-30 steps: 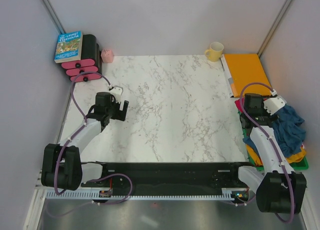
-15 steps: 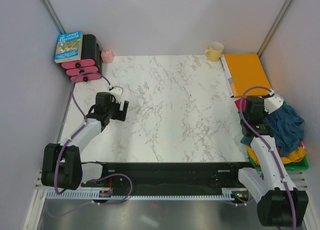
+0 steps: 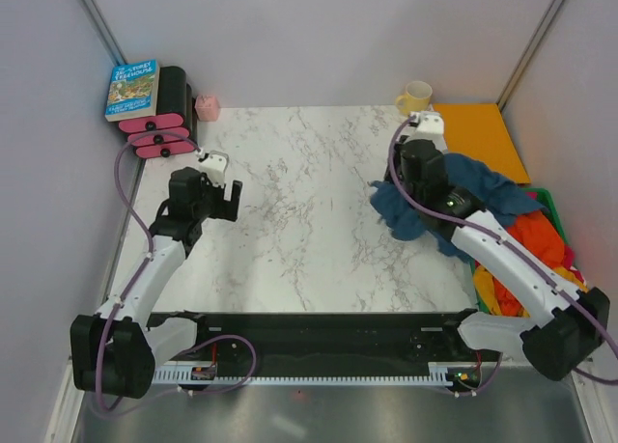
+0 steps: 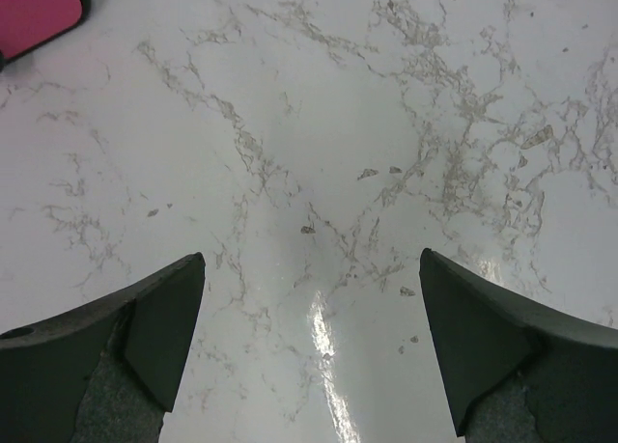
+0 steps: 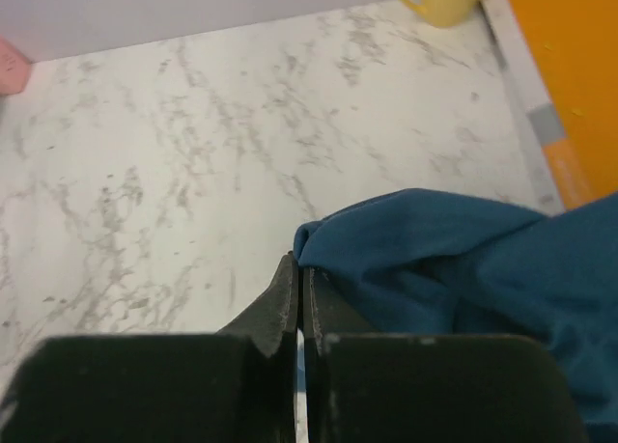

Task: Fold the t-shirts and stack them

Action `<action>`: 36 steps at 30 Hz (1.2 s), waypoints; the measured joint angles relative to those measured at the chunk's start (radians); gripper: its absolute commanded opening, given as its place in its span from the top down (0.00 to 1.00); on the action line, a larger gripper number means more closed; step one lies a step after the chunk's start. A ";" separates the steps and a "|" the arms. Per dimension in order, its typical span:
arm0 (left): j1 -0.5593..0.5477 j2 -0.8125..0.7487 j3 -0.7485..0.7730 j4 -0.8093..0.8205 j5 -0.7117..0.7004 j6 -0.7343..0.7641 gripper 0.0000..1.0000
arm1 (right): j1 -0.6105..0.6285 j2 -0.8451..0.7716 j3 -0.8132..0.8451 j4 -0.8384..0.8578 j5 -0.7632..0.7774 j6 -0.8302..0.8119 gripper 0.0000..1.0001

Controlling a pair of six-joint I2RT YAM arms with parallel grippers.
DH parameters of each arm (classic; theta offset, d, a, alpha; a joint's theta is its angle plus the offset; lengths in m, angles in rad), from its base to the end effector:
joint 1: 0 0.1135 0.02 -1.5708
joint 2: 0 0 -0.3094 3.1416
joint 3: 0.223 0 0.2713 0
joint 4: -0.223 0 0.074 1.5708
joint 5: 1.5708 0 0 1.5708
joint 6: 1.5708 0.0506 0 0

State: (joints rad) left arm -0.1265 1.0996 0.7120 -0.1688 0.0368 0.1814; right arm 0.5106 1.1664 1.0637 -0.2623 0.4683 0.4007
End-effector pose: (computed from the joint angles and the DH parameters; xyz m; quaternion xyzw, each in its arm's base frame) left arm 0.2507 -0.0338 0.2789 0.1429 0.8623 -0.0027 0.4859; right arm 0.2545 0.1164 0.3880 0.0874 0.8072 0.0711 0.5794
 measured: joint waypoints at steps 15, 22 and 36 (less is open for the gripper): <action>0.007 -0.059 0.048 -0.064 0.052 0.000 0.00 | 0.461 0.588 0.477 0.066 0.006 -0.119 0.76; 0.007 -0.004 0.048 -0.058 0.053 0.000 0.00 | 0.456 0.679 0.475 0.044 0.077 -0.128 0.36; -0.014 0.096 0.018 -0.029 0.184 0.000 0.01 | 0.369 0.362 0.152 0.101 0.299 -0.099 0.33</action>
State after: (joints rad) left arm -0.1410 1.1954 0.7296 -0.1982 0.2207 0.1818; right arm 0.8795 1.5280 1.2156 -0.1608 0.7677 0.3016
